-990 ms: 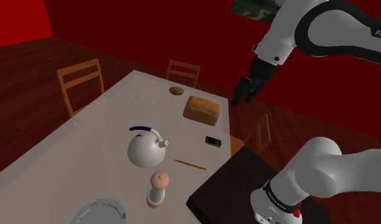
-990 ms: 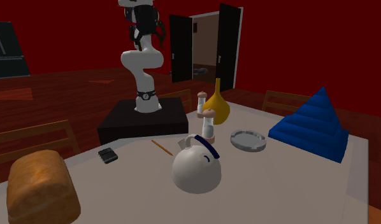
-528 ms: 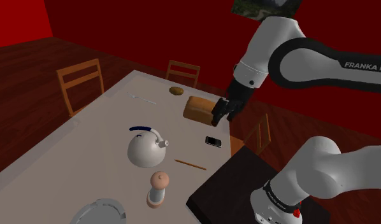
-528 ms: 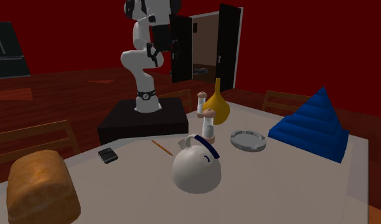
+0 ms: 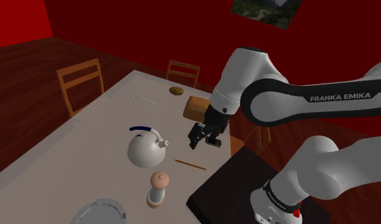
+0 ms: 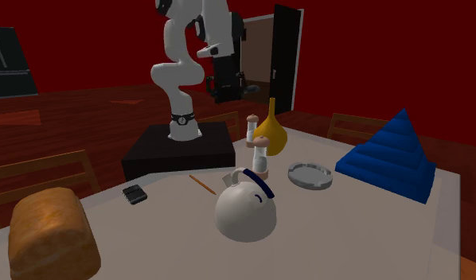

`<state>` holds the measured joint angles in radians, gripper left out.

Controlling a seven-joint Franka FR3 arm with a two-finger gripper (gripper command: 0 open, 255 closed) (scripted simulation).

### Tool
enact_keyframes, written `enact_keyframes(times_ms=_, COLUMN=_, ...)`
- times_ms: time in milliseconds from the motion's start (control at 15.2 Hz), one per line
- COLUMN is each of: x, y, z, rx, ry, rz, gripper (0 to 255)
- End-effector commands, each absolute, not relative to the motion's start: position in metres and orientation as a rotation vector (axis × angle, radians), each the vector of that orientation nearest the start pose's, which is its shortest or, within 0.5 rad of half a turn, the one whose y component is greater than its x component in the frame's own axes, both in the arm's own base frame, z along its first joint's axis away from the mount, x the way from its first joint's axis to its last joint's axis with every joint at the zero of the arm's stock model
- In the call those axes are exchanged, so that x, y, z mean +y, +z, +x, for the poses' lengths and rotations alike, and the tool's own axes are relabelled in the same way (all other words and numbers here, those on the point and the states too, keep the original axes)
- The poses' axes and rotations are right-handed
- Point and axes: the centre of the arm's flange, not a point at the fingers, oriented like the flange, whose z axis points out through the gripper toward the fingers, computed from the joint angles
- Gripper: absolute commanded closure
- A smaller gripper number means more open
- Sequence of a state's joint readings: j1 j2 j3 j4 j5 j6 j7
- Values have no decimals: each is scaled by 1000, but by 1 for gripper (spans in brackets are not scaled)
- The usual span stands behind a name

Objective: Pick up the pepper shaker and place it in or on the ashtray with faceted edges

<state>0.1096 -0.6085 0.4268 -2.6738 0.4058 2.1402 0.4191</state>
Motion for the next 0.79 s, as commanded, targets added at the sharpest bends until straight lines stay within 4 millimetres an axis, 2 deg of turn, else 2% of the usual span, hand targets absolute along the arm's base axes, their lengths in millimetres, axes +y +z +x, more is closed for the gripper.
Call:
enact_keyframes(times_ms=0, x=216, y=395, z=314, rx=258, ry=-7, rz=-3009, gripper=0)
enact_keyframes(times_ms=726, x=318, y=292, z=330, rx=342, ry=4, rz=-3003, gripper=0)
